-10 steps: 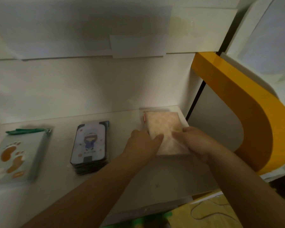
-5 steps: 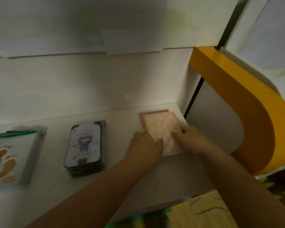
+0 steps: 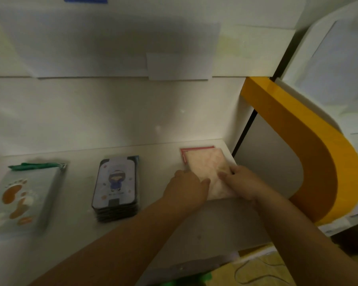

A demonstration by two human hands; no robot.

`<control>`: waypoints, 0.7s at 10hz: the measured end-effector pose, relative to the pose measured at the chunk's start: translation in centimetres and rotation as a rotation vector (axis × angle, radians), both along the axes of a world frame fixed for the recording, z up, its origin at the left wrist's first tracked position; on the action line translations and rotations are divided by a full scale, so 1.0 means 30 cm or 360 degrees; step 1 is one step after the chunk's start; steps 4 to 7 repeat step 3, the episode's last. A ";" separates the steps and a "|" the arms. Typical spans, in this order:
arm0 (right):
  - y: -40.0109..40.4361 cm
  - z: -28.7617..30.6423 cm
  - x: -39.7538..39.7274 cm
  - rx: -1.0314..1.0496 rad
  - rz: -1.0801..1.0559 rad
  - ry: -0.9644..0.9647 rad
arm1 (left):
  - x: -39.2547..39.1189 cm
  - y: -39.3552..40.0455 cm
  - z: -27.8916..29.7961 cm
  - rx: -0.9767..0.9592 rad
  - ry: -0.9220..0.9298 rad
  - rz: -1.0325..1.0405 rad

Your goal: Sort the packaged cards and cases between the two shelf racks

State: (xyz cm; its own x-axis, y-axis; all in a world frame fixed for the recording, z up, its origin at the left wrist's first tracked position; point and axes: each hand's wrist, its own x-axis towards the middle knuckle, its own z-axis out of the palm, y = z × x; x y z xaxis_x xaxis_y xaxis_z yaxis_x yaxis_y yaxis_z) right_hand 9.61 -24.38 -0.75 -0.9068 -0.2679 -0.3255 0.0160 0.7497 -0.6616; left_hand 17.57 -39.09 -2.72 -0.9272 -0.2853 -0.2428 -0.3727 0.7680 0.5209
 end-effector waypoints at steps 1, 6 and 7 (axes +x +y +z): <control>0.004 0.011 0.007 -0.0020 0.0001 -0.0020 | 0.012 -0.009 -0.009 0.0111 0.0047 -0.0012; -0.004 -0.030 0.065 0.0208 -0.0095 0.0694 | 0.118 -0.028 0.007 0.0128 0.0317 -0.0161; -0.004 -0.030 0.065 0.0208 -0.0095 0.0694 | 0.118 -0.028 0.007 0.0128 0.0317 -0.0161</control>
